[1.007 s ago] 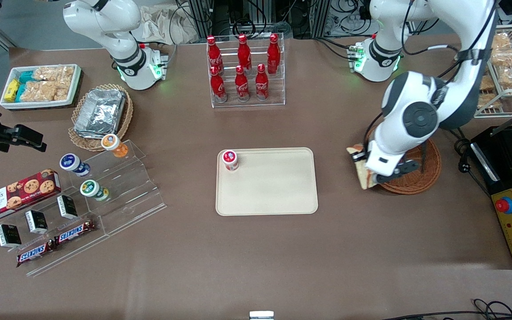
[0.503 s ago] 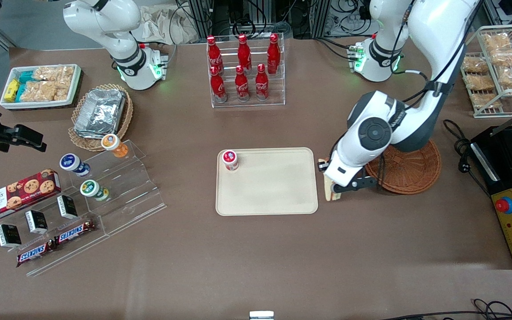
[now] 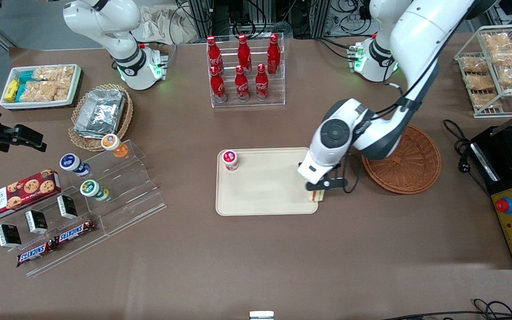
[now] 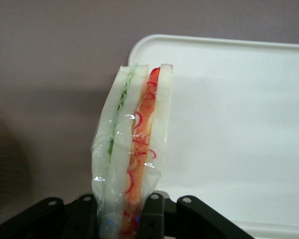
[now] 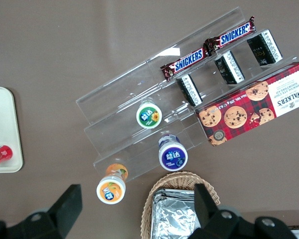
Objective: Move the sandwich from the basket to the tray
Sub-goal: 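Lower the sandwich onto the tray and open the left gripper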
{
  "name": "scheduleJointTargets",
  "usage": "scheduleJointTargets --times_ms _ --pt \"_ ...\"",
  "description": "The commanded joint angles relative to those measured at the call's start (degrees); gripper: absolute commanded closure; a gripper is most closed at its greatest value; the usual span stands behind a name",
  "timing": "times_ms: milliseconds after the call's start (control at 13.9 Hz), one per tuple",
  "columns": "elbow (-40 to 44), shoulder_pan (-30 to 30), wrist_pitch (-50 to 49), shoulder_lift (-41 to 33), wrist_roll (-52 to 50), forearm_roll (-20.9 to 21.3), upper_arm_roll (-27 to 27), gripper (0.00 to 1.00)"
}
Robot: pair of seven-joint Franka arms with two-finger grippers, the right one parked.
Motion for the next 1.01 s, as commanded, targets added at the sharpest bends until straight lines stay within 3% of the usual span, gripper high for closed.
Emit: scheduleJointTargets --times_ms 0,144,791,863,935 --pt "5.8 -3.7 -0.5 5.2 -5.7 4.4 0.0 0.76" --pt "5.7 -4.1 -0.6 6.4 -7.7 7.1 0.1 0.76" --pt "4.8 -4.0 -3.1 8.2 -7.7 8.0 0.5 0.74" --pt "4.9 -4.1 -3.1 8.6 -7.7 8.0 0.7 0.7" --pt "4.9 -4.1 -3.0 8.6 -7.7 8.1 0.8 0.51"
